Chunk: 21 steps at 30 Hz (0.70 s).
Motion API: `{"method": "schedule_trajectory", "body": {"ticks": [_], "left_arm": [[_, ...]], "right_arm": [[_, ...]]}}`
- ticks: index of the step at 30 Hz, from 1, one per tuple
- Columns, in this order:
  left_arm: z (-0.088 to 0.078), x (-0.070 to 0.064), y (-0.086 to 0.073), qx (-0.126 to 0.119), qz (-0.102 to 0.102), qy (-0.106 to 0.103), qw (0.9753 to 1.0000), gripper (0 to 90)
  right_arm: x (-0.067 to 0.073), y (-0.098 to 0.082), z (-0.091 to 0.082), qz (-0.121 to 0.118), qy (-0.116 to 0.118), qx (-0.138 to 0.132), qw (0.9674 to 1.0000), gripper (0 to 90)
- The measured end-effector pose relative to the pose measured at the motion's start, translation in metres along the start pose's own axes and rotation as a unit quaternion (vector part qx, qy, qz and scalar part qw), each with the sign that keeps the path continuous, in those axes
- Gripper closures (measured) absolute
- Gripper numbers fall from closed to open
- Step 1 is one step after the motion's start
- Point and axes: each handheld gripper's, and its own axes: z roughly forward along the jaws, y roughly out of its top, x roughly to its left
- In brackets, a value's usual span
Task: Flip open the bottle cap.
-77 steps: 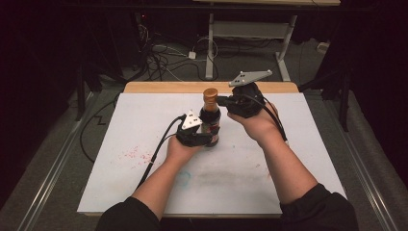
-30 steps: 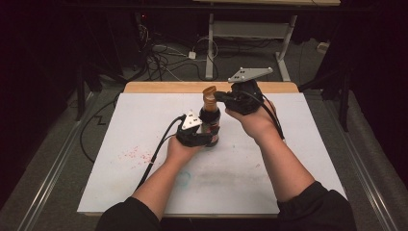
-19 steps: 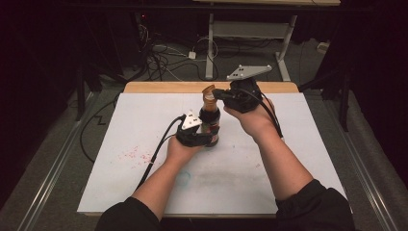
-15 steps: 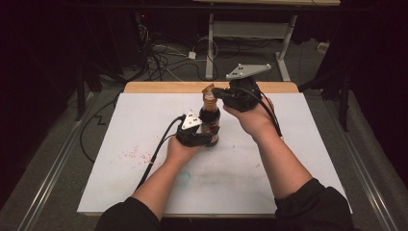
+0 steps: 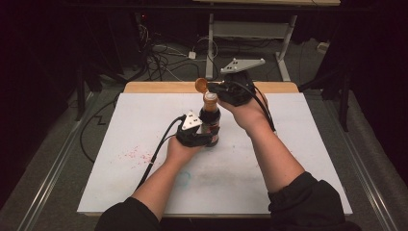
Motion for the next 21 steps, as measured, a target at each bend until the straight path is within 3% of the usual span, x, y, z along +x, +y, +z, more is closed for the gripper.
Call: {"method": "schedule_trajectory", "body": {"ticks": [9,15,21], "left_arm": [[0.0,0.001,0.0,-0.001,-0.002,-0.002,1.0,29.1],[0.001,0.002,-0.001,-0.005,-0.006,-0.004,1.0,29.0],[0.001,0.002,-0.002,-0.007,-0.008,-0.005,0.9999,28.8]], "right_arm": [[-0.001,0.001,0.001,0.001,0.001,-0.005,1.0,90.0],[-0.003,-0.005,-0.015,0.003,-0.002,-0.014,0.9999,90.0],[-0.002,-0.023,-0.03,0.0,-0.008,-0.016,0.9998,90.0]]}}
